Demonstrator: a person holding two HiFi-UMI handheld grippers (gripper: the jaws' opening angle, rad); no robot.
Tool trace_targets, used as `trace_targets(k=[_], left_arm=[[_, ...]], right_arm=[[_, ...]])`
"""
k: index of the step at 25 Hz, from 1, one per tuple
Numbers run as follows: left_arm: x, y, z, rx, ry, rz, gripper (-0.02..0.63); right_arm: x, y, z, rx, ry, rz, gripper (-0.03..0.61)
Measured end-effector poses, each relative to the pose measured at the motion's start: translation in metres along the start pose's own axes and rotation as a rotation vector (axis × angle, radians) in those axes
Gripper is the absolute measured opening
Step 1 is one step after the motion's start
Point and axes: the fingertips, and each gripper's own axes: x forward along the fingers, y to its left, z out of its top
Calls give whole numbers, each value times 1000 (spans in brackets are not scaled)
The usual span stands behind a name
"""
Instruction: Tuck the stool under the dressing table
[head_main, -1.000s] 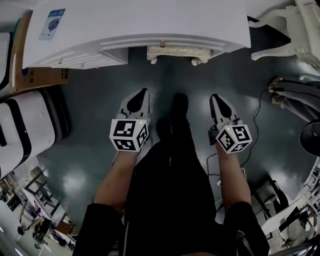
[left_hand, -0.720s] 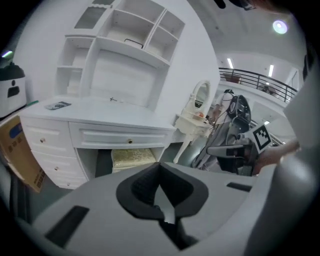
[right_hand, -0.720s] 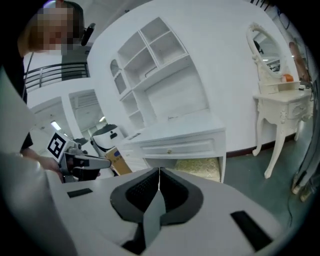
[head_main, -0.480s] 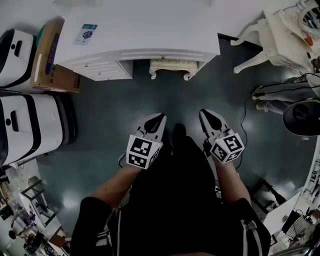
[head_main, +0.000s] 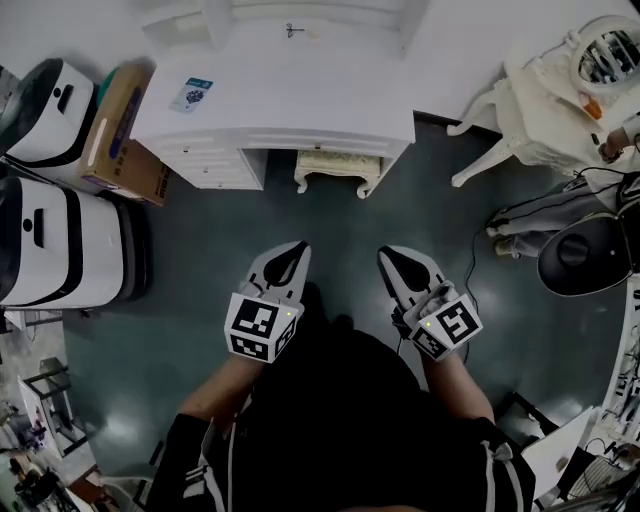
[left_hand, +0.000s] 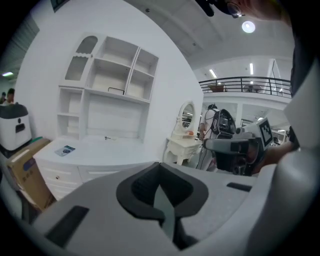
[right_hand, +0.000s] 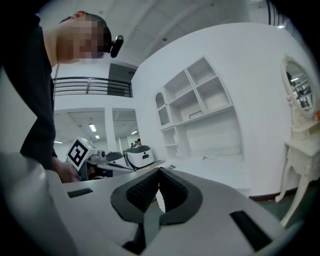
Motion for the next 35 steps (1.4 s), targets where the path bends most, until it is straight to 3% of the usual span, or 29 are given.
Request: trace_targets(k=[8,11,15,21,25,29,35], left_arm=[[-50,-52,14,-81,-38,82,6],[-64,-67,13,-49,-33,92,6],[-78,-80,13,16,-24,85,6],[-80,-80,33,38,-96,49,6],[-86,-78,46,120,-111,62,6],[-91,-77,51,101,-114,49,6],[-99,-79,45,104,-92,27,6]], right_arm=[[-65,38,18,19,-59,109,20],[-75,54,29,0,-85,139,20],[-89,72,36,-21,-97,123,20],[-101,85,36,-71,-52,47,20],[-99,89,41,-56,-57,46,20],[-89,95,55,-47,-114,72,20],[-83,102,43,-36,-95,74,20]])
